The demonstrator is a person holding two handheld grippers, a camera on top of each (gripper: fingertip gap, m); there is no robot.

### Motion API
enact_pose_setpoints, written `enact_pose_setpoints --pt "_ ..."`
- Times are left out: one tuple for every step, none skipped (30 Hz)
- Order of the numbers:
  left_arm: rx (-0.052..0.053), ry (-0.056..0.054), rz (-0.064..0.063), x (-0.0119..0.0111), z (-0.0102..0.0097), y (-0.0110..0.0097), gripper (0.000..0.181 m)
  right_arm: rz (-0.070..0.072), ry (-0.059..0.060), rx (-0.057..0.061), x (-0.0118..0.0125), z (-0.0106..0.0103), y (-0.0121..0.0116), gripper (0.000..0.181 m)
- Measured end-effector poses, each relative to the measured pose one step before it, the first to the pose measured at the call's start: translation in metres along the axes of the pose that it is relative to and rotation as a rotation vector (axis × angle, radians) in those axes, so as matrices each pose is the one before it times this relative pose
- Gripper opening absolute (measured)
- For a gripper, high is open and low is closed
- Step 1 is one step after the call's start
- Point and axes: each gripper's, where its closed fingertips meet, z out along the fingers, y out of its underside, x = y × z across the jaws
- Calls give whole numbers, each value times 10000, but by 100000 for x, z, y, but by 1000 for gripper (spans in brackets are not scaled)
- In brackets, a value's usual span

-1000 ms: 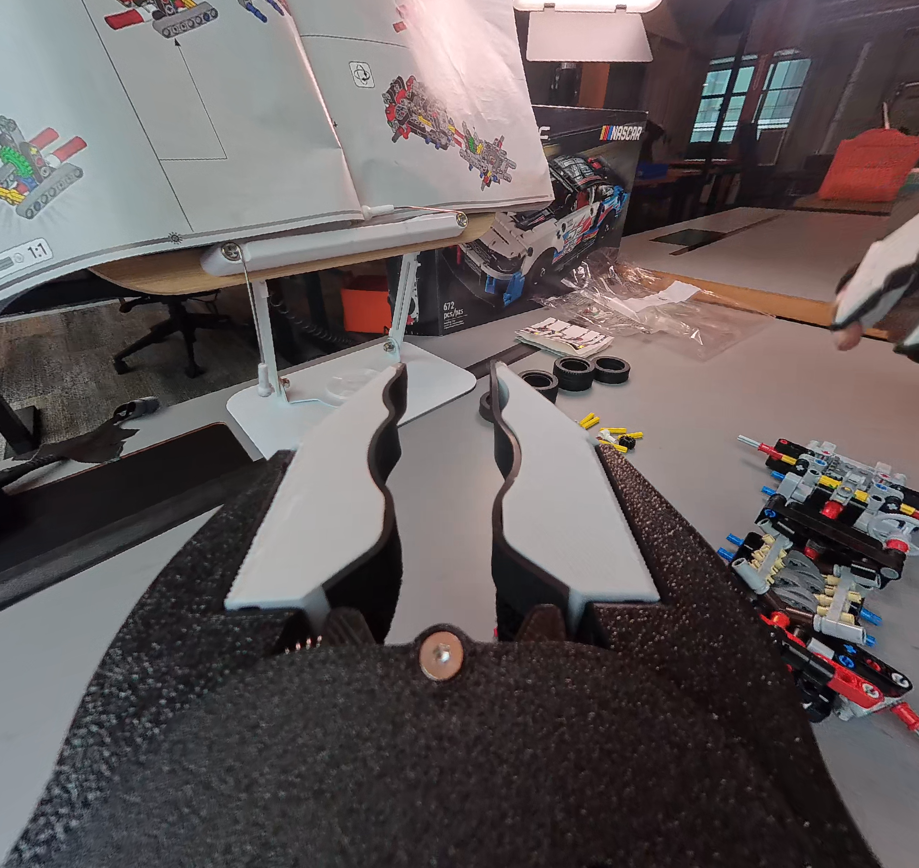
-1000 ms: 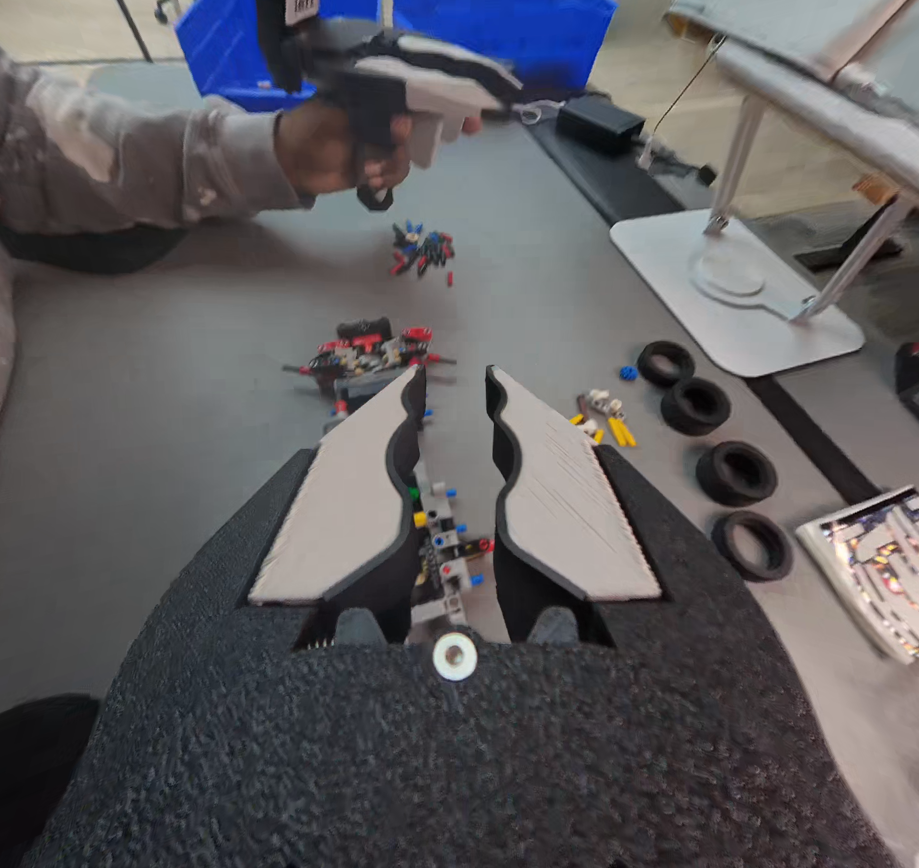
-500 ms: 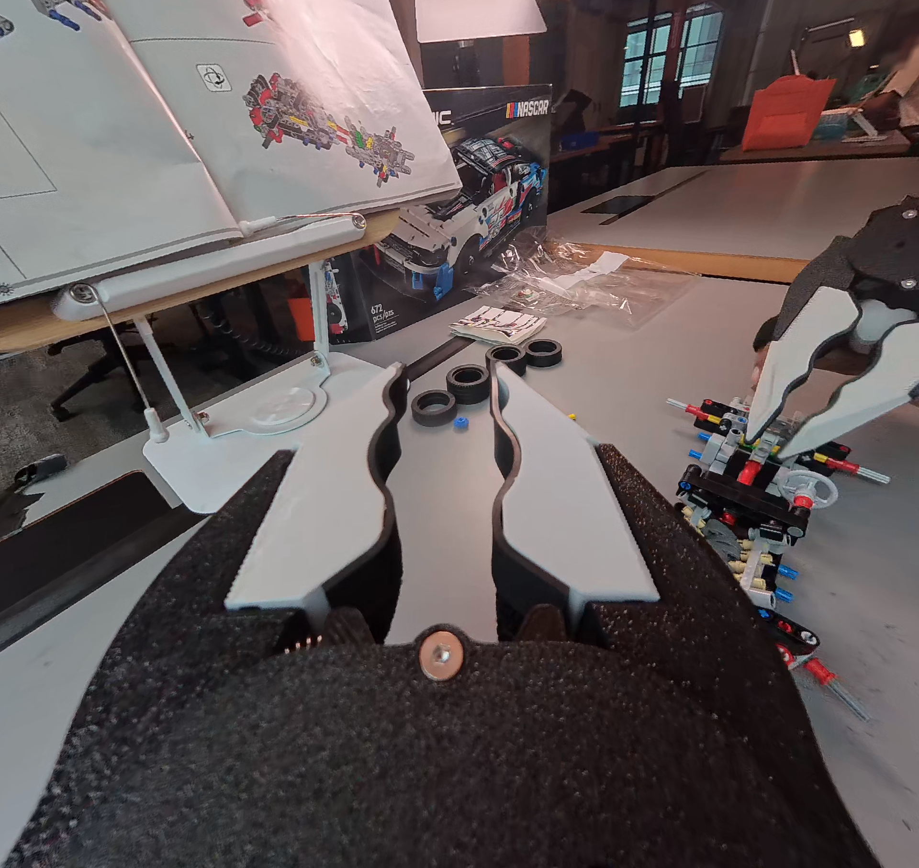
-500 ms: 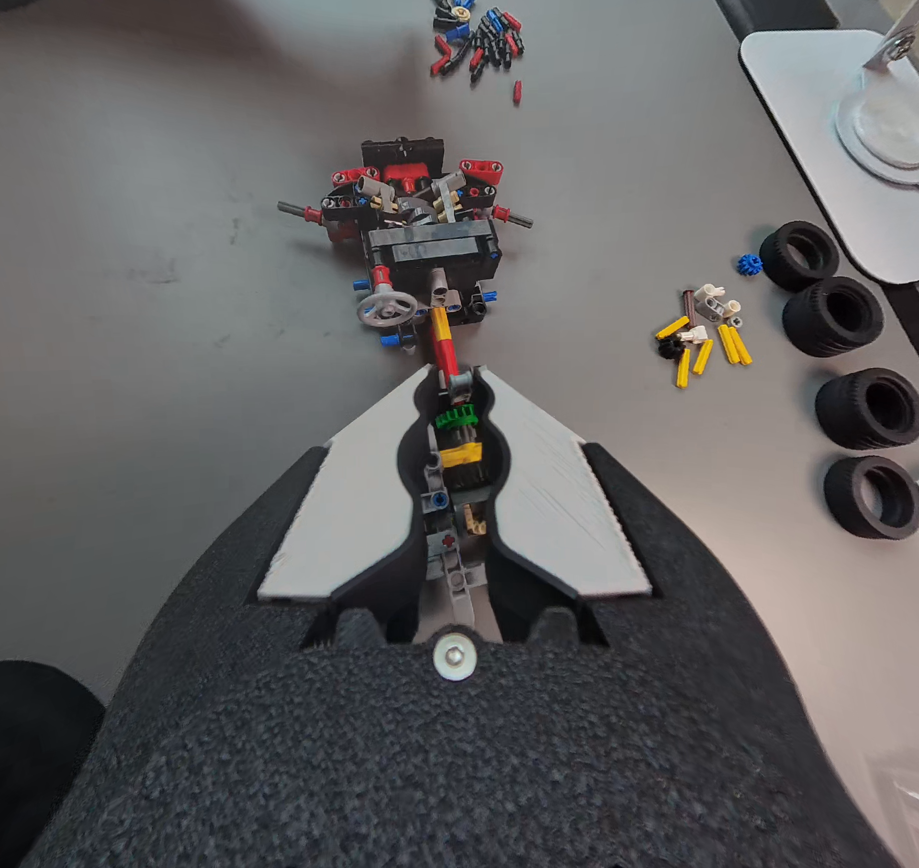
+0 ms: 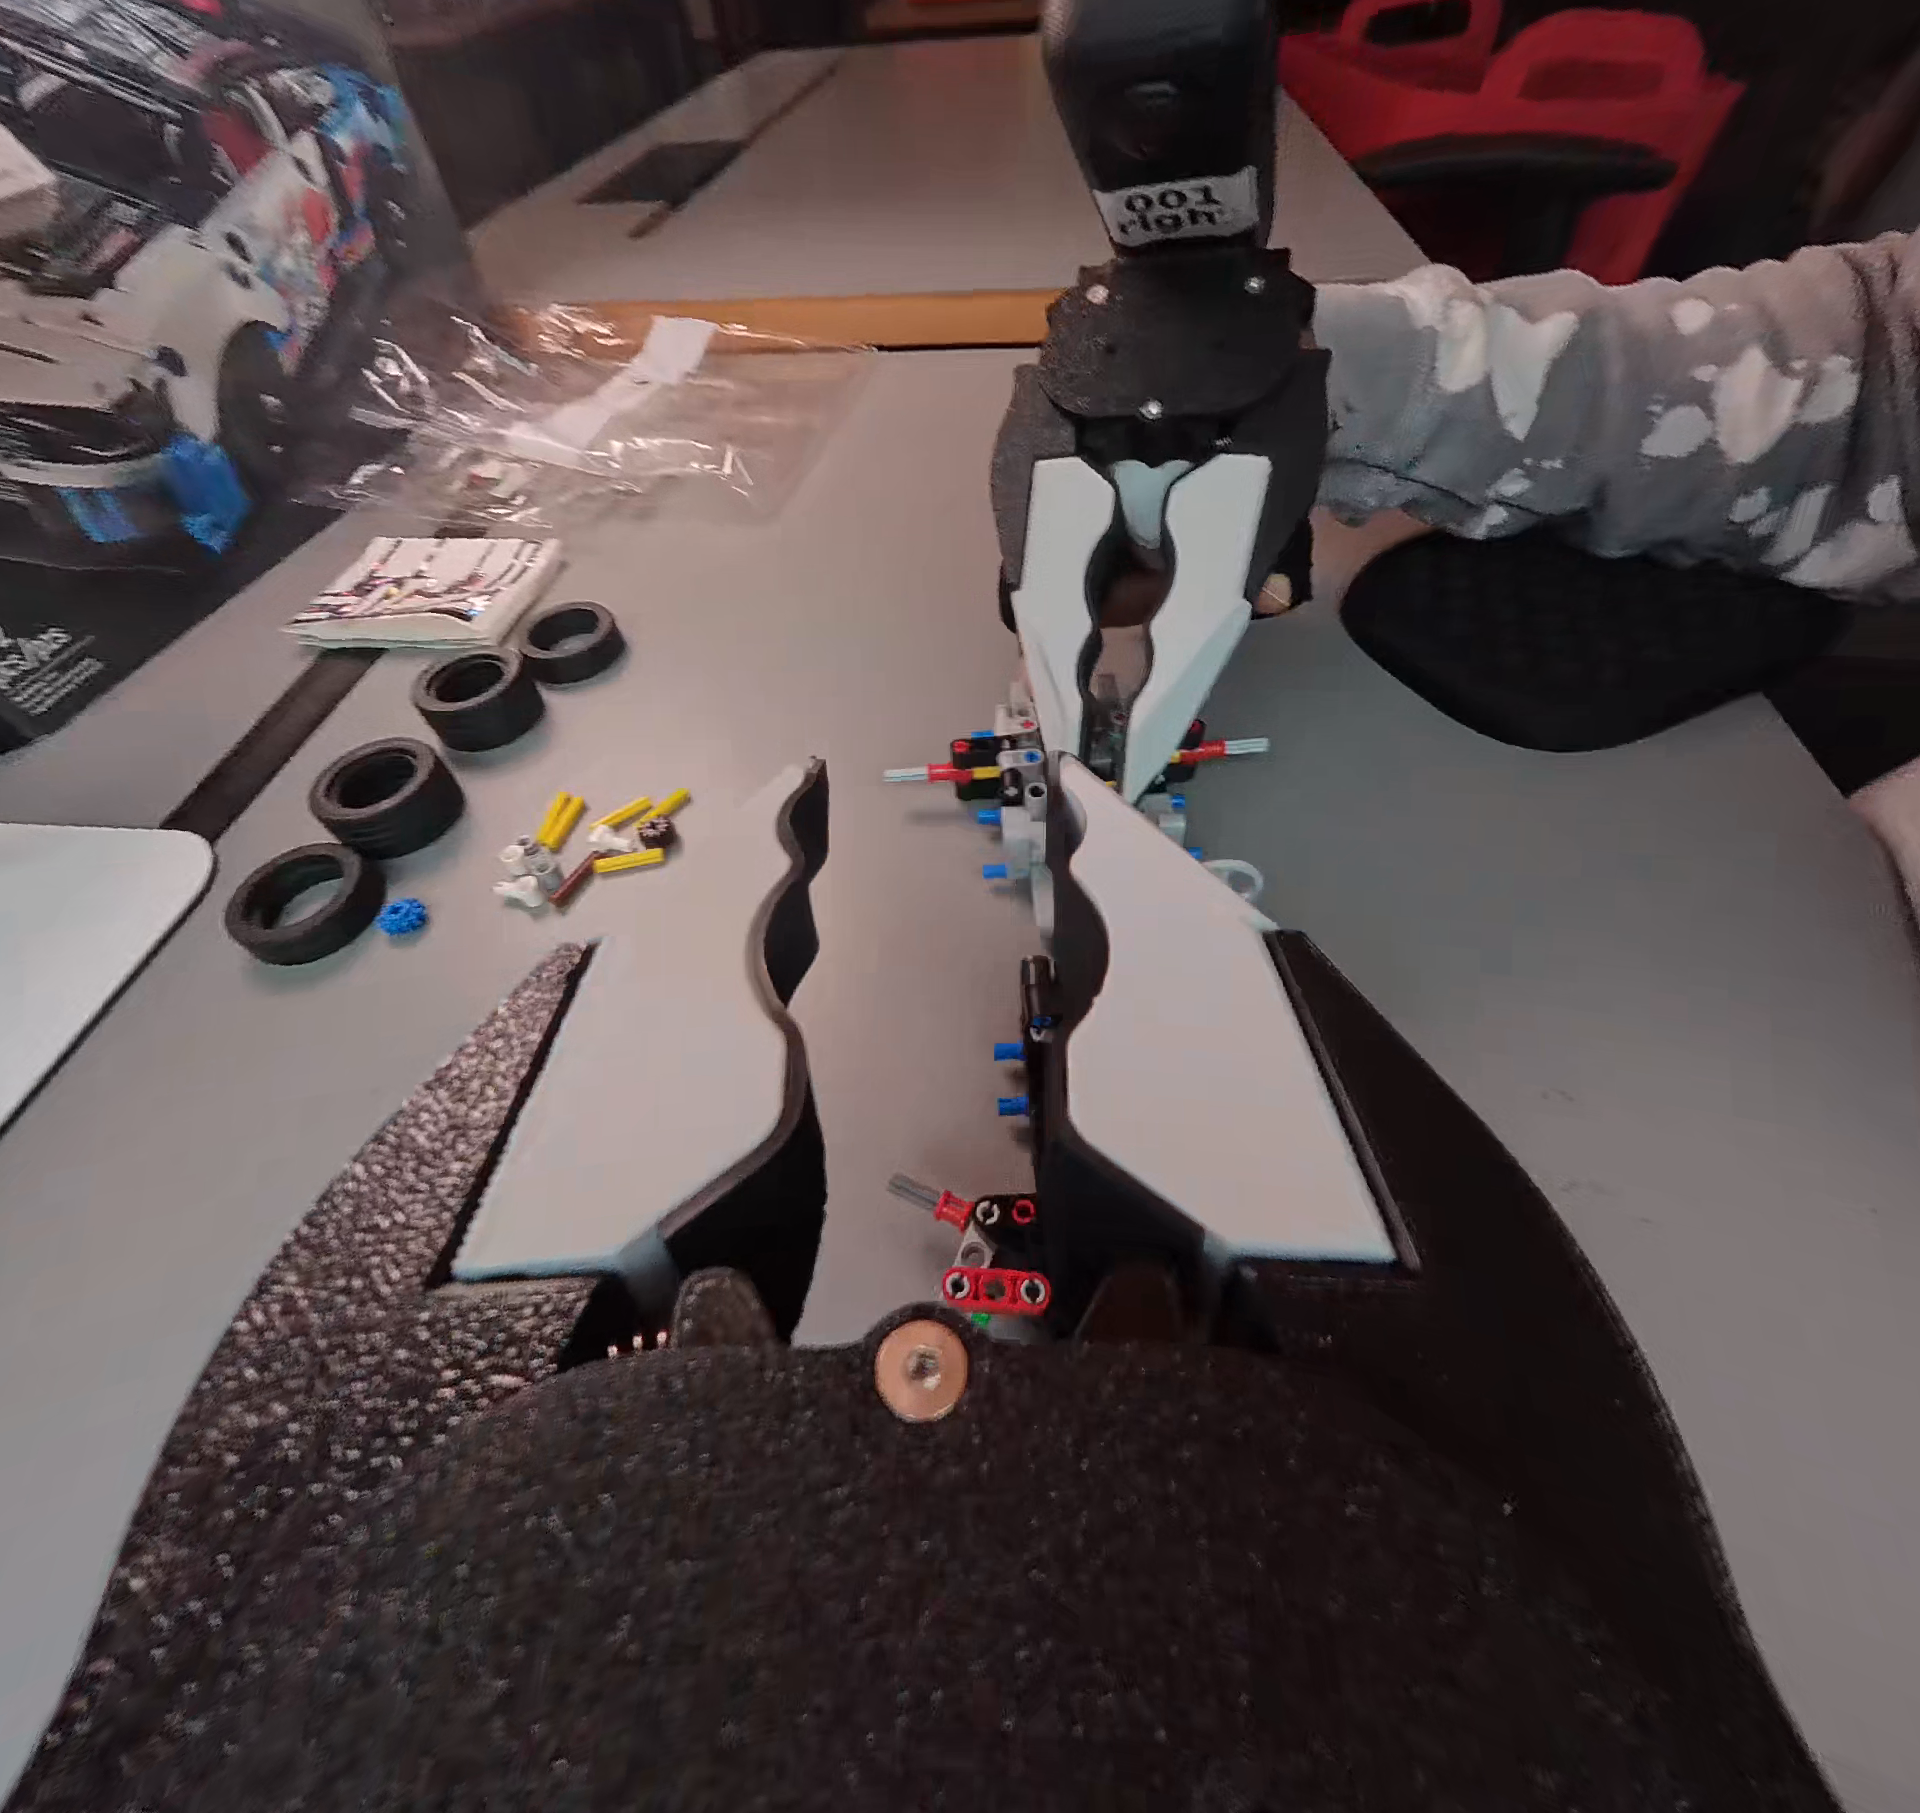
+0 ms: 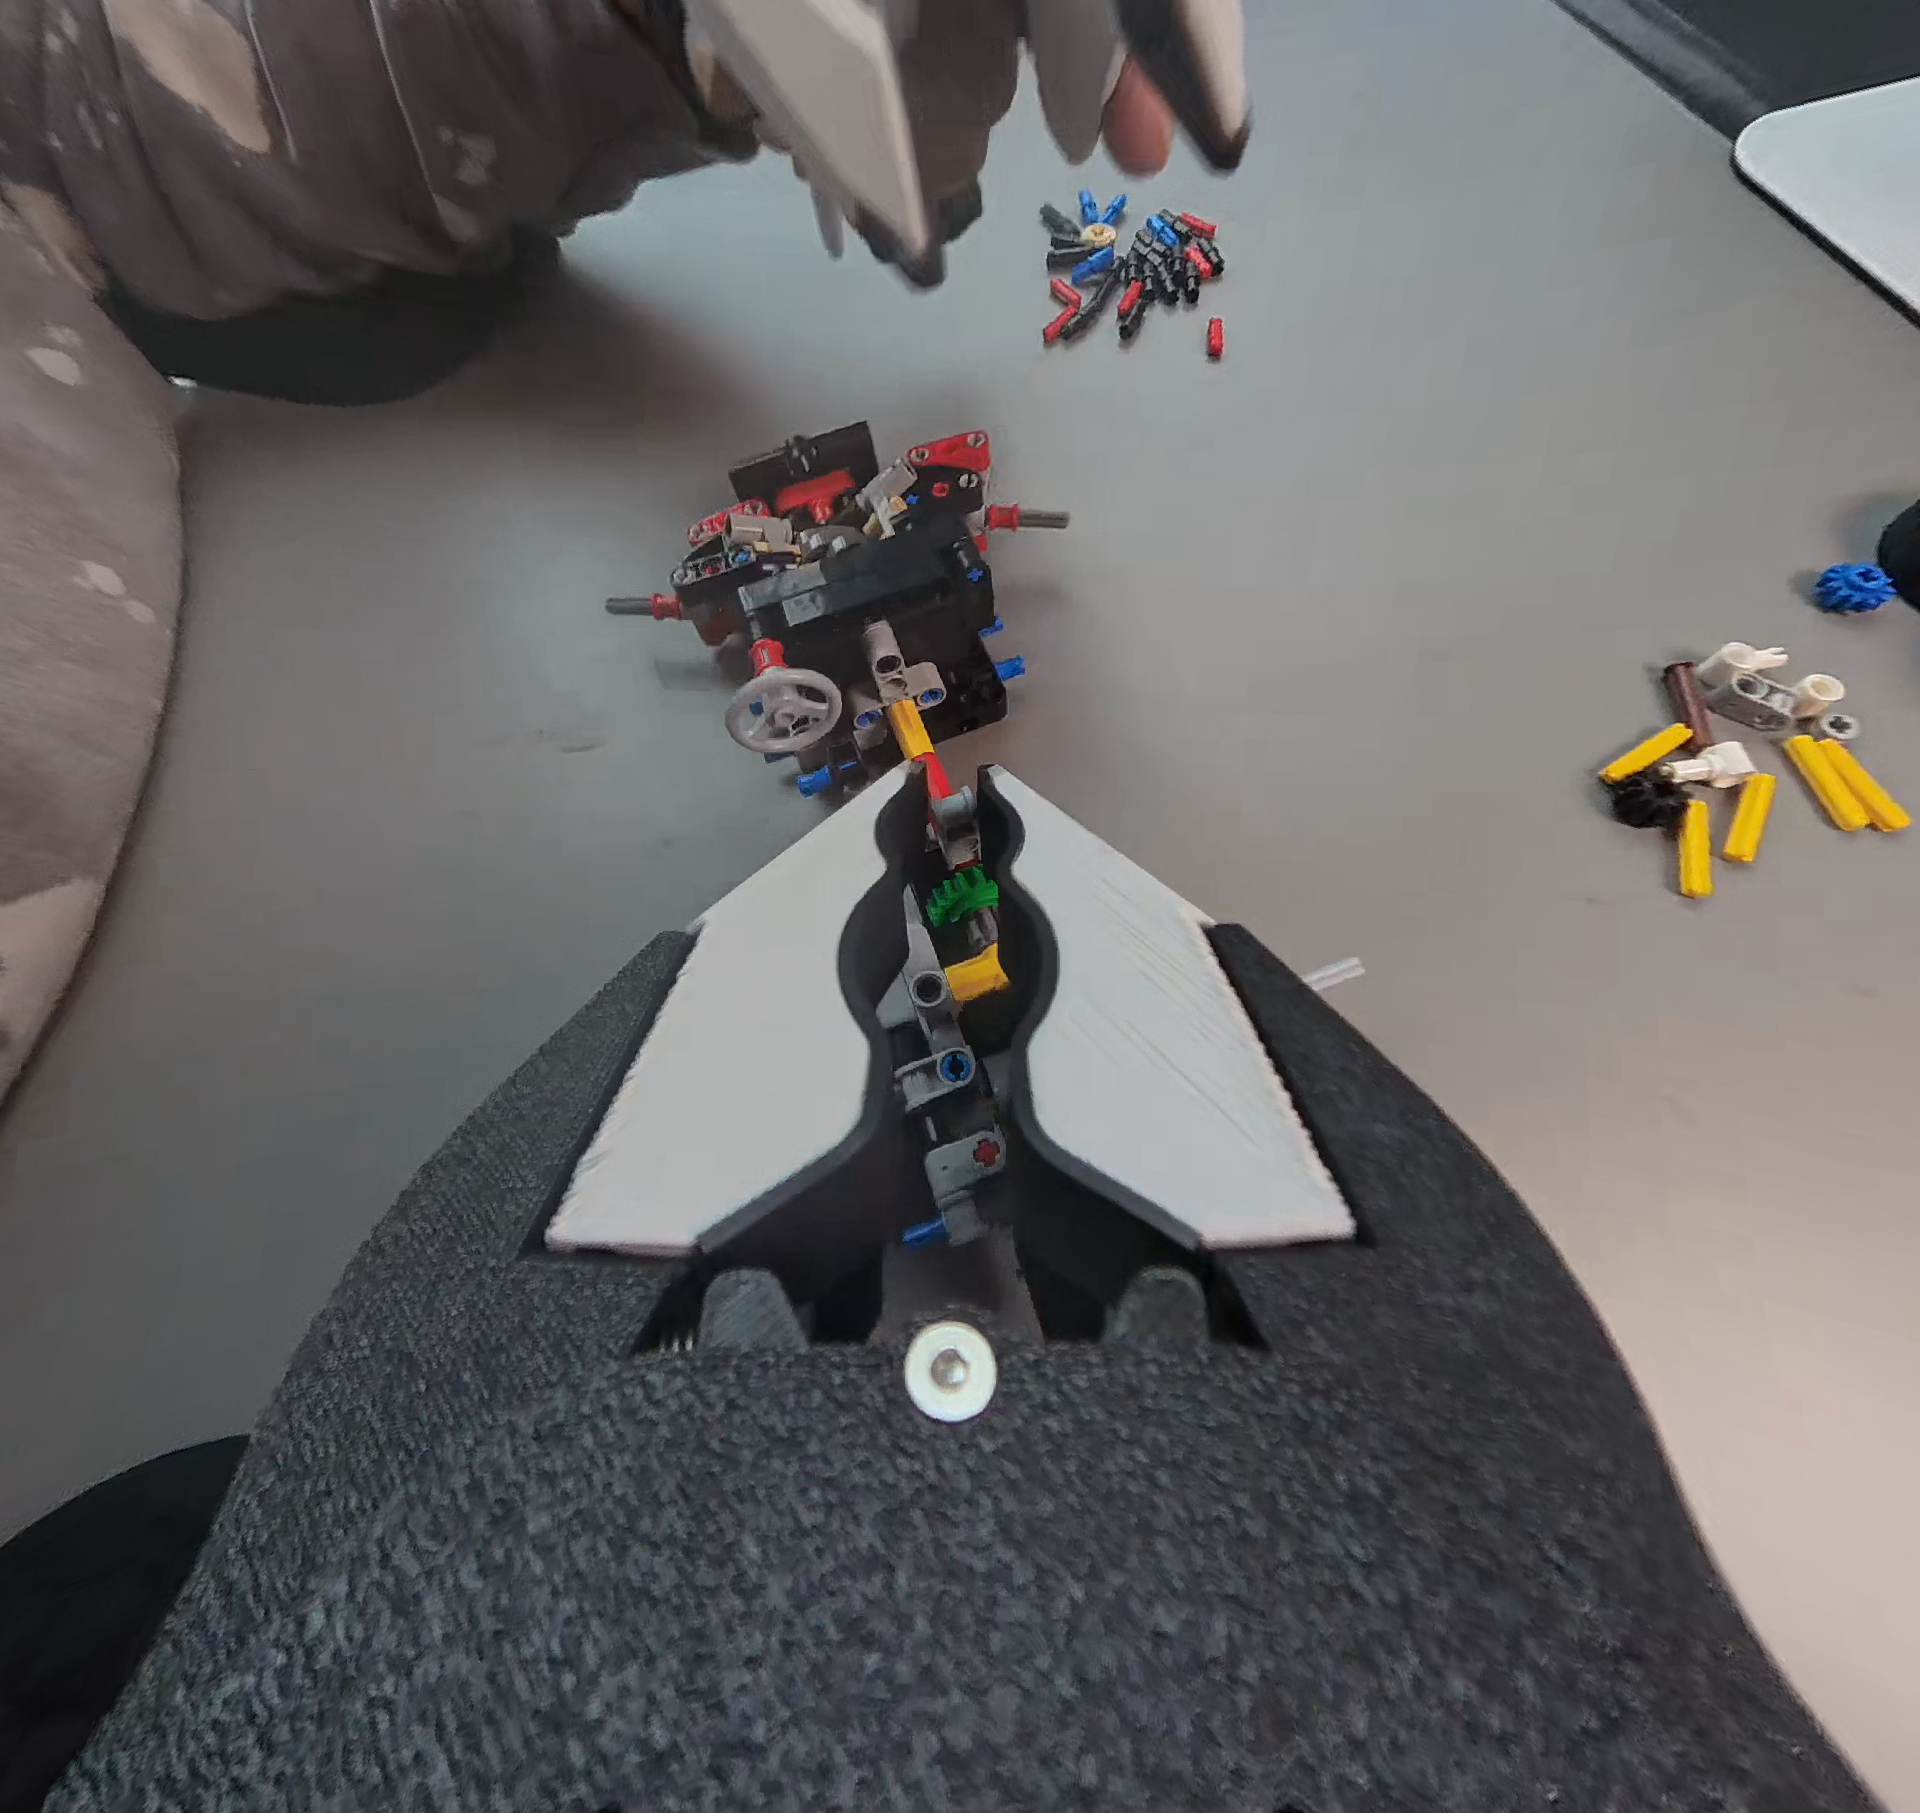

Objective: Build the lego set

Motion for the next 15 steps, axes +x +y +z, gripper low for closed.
enact_pose_setpoints --pt "-185 320 47 775 483 326 43 240 -140 424 -24 -421 -501 12" --pt "-133 277 9 621 400 268 43 279 -131 441 11 -544 -595 13" --pt "-113 229 -36 476 314 234 43 215 2 369 190 -584 -535 14" --pt "-107 178 -40 337 238 223 44 102 127 274 320 -551 -386 14" --pt "-117 153 -30 268 180 222 43 -23 151 102 274 -442 -137 15" --pt "-125 125 -13 210 135 226 44 -100 129 -31 169 -317 102 15" --pt "-124 104 2 172 115 241 43 -122 111 -107 114 -203 223 16" --pt "-128 121 9 193 108 268 43 -122 83 -143 52 -99 298 16" --pt "-129 140 4 207 113 287 43 -111 54 -163 6 -23 316 16" --pt "-127 151 -15 218 122 300 43 -99 35 -162 -14 49 299 16" --pt "-119 179 -31 246 117 291 43 -92 18 -139 -49 107 245 16" --pt "-107 207 -44 286 114 266 43 -79 -3 -121 -78 145 202 15" --pt "-109 226 -53 329 103 238 43 -75 -6 -126 -83 174 199 15" --pt "-127 219 -53 320 61 231 45 -82 -1 -122 -87 169 207 15" --pt "-124 171 -46 252 29 188 47 -74 10 -104 -68 174 170 15"
